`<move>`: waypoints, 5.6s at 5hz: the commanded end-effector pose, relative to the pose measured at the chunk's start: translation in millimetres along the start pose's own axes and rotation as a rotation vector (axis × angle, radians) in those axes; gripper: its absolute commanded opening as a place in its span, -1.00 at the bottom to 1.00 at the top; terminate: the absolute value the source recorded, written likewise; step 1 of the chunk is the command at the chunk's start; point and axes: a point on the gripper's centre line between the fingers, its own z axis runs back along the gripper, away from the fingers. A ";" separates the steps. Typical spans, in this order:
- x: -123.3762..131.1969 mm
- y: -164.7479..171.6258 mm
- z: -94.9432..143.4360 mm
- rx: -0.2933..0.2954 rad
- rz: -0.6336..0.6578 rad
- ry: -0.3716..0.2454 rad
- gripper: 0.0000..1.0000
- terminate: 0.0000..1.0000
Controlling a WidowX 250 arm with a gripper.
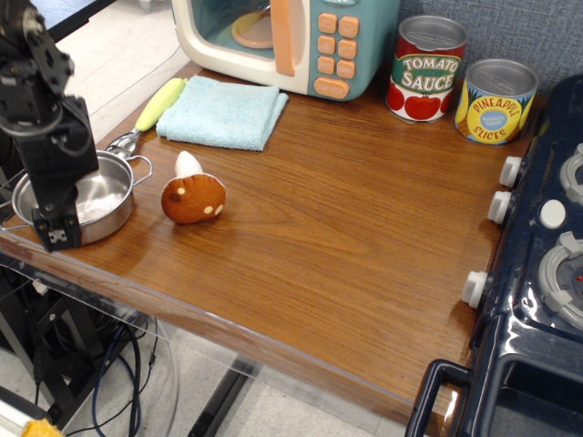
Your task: Put the pot next to the cans.
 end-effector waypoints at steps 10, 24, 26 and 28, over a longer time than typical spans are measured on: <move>72.1 28.1 98.6 0.141 0.100 -0.207 -1.00 -1.00; 251.9 -57.1 106.1 0.110 -0.308 -0.374 1.00 -1.00; 251.9 -57.1 106.1 0.110 -0.308 -0.374 1.00 -1.00; 251.9 -57.1 106.1 0.110 -0.308 -0.374 1.00 1.00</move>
